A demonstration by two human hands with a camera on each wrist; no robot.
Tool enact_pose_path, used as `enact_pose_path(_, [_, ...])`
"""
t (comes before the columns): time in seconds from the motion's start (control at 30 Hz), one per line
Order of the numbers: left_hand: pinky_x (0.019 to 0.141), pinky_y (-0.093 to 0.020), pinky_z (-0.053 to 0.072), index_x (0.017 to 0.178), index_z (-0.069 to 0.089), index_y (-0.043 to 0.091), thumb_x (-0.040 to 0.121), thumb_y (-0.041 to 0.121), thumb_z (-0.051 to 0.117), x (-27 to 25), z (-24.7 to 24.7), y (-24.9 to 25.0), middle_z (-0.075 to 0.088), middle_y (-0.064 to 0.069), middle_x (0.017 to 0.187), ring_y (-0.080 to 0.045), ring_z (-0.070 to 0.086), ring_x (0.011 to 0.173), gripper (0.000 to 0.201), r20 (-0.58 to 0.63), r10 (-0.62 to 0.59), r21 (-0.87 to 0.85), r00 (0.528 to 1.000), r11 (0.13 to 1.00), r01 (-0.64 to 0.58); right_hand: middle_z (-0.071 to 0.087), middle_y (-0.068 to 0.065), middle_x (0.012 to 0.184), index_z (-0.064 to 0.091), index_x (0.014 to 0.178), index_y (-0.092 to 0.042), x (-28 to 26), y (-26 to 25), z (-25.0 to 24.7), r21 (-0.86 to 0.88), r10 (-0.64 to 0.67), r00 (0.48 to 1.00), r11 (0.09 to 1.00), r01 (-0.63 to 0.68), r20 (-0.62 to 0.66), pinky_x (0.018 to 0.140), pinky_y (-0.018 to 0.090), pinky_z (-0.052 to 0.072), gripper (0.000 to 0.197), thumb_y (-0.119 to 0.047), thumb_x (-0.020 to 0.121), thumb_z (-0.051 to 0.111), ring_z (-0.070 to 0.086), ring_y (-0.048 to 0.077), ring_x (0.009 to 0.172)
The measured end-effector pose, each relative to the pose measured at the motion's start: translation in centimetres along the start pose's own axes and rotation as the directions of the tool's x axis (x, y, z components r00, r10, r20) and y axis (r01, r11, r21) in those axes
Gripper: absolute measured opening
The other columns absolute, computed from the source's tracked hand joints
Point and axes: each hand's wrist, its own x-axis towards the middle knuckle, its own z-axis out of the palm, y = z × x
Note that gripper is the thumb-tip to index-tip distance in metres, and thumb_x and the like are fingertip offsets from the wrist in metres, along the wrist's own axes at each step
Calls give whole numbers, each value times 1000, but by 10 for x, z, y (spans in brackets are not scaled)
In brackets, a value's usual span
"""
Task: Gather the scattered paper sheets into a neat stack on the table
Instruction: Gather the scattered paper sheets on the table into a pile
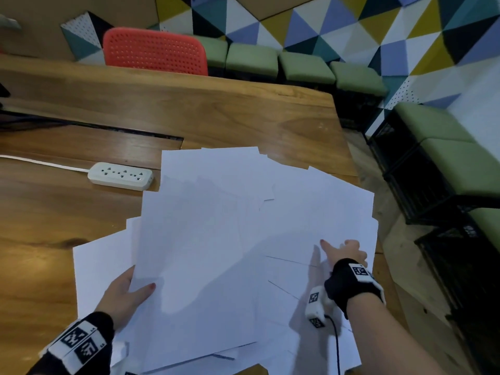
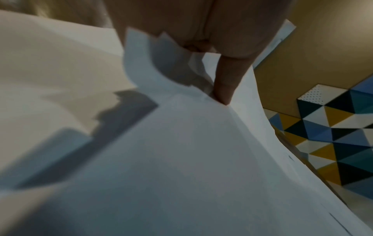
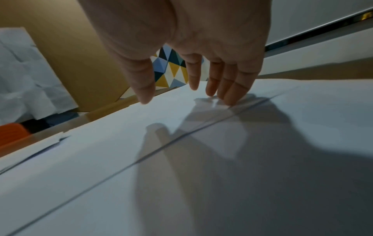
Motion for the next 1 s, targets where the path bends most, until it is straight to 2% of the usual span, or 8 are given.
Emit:
enact_pose_path(0.13, [72, -36, 48, 116, 59, 10, 84, 8, 63, 8, 2, -3, 68, -13, 104, -30, 63, 90, 33, -27, -27, -91, 999, 996, 24, 37, 21, 135, 33, 128, -4, 3, -10, 9, 19, -2, 994, 1000, 0, 108, 80, 42, 44, 76, -27, 71, 77, 49, 43, 115])
enact_pose_path(0.3, [95, -53, 45, 113, 58, 20, 85, 10, 61, 18, 6, 1, 68, -9, 107, -34, 62, 99, 29, 1, -51, -181, 999, 982, 51, 43, 21, 140, 33, 135, 3, -13, -10, 19, -42, -129, 966, 989, 142, 226, 100, 35, 38, 66, -18, 82, 66, 43, 35, 128])
enact_pose_path(0.47, [100, -51, 42, 113, 58, 21, 87, 6, 58, 20, 11, 5, 68, -7, 111, -32, 62, 105, 30, 75, -22, -237, 997, 971, 39, 44, 12, 142, 37, 137, -3, -41, 30, 34, -21, -225, 883, 966, 256, 411, 110, 39, 34, 73, -26, 76, 71, 42, 29, 130])
enact_pose_path(0.63, [100, -53, 43, 104, 60, 26, 86, 11, 60, 16, 9, 7, 70, -6, 109, -32, 63, 103, 23, 113, -22, -157, 993, 987, 40, 65, 2, 106, 56, 106, -15, -61, 62, 15, 27, -288, 771, 943, 333, 568, 80, 27, 50, 33, -14, 76, 68, 62, 19, 97])
enact_pose_path(0.7, [99, -54, 43, 106, 60, 24, 86, 11, 60, 16, 7, 7, 70, -8, 108, -33, 64, 102, 24, 129, -30, -138, 991, 989, 48, 70, 8, 101, 62, 101, -8, -67, 67, 6, 116, -305, 744, 948, 296, 595, 78, 30, 52, 27, -22, 78, 69, 64, 17, 90])
enact_pose_path(0.77, [95, -52, 46, 111, 60, 21, 87, 8, 59, 15, 11, 9, 70, -10, 108, -34, 65, 99, 27, 156, -39, -120, 987, 991, 58, 68, 20, 92, 62, 90, 1, -70, 69, 9, 163, -306, 781, 952, 260, 545, 73, 35, 47, 44, -41, 76, 67, 60, 20, 78])
enact_pose_path(0.87, [75, -36, 51, 121, 56, 12, 86, 5, 59, 8, 28, 15, 69, -11, 105, -29, 65, 92, 35, 182, -13, -47, 983, 999, 21, 45, 7, 64, 44, 62, -13, -79, 67, 27, 167, -225, 793, 973, 157, 566, 61, 31, 33, 43, -50, 70, 65, 44, 17, 59])
enact_pose_path(1.0, [78, -32, 46, 126, 54, 11, 86, 10, 60, 0, 45, 20, 65, -10, 114, -27, 61, 98, 40, 213, 33, 56, 976, 997, -46, 60, 2, 73, 54, 77, -11, -94, 59, 37, 208, -214, 692, 974, 94, 689, 64, 29, 46, 37, -43, 71, 71, 58, 19, 70])
